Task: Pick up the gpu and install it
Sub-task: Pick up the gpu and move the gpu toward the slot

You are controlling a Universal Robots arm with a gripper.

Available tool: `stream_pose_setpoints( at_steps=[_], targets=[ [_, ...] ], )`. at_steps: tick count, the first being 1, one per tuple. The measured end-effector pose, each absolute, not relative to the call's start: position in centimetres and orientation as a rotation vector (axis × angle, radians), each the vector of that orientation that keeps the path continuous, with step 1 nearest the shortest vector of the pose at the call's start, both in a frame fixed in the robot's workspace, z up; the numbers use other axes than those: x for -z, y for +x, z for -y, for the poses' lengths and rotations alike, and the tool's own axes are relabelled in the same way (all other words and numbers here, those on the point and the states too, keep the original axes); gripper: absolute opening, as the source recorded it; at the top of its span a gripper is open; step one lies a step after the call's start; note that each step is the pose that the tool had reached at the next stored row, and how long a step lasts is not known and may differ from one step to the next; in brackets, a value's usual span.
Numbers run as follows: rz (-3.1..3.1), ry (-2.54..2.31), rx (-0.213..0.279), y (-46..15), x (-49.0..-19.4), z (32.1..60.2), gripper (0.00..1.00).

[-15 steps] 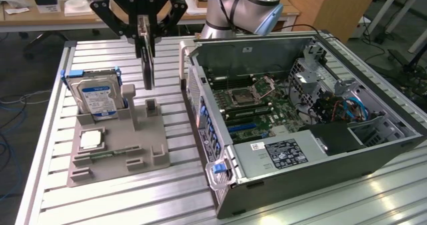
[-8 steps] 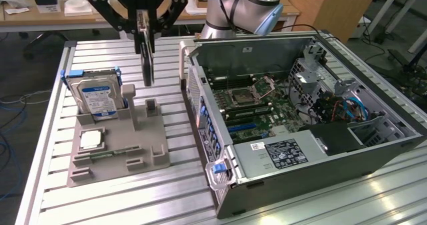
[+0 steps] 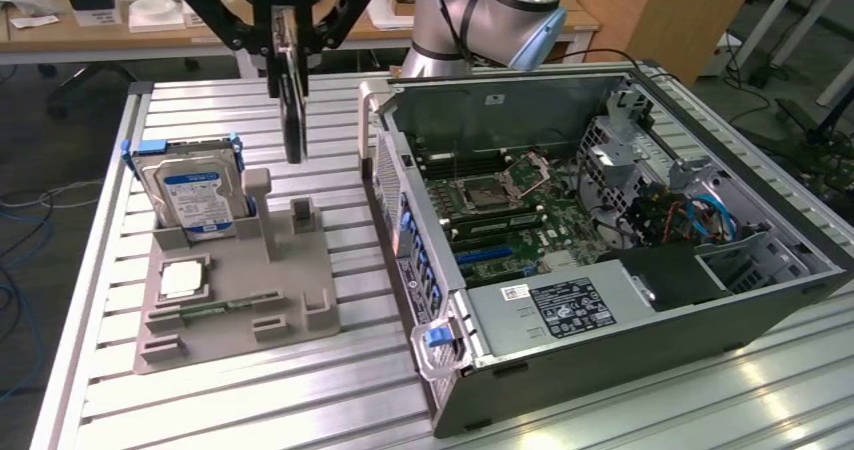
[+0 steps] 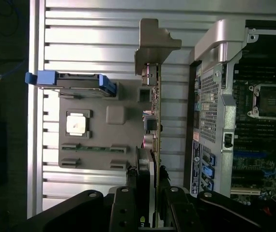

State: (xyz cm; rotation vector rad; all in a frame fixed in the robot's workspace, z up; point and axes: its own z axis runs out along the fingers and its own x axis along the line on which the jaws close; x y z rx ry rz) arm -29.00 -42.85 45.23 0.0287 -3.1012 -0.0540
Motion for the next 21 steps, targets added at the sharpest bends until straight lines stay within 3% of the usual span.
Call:
stream_pose_setpoints(
  at_steps=[21],
  targets=[
    [3.101,0.029,0.053,-27.7,-46.1,42.9,0.27]
  ],
)
